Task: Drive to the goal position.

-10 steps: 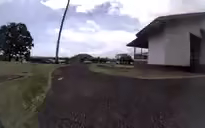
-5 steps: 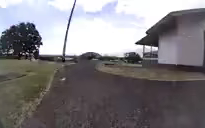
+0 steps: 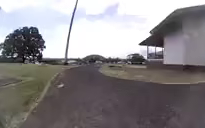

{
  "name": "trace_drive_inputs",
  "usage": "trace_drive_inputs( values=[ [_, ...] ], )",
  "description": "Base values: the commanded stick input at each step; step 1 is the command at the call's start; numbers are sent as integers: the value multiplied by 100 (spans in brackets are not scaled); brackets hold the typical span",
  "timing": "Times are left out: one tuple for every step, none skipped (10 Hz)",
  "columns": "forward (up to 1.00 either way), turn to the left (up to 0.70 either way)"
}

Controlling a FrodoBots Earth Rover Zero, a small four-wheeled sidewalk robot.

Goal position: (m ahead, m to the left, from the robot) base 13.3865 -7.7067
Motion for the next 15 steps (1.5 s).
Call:
trace_drive_inputs(
  values=[
    [70,9],
    [70,2],
    [70,1],
    [70,1],
    [70,1],
    [70,1],
    [70,1],
    [70,18],
    [70,30],
    [70,35],
    [70,16],
    [70,4],
    [70,3],
    [70,3],
    [70,3]
  ],
)
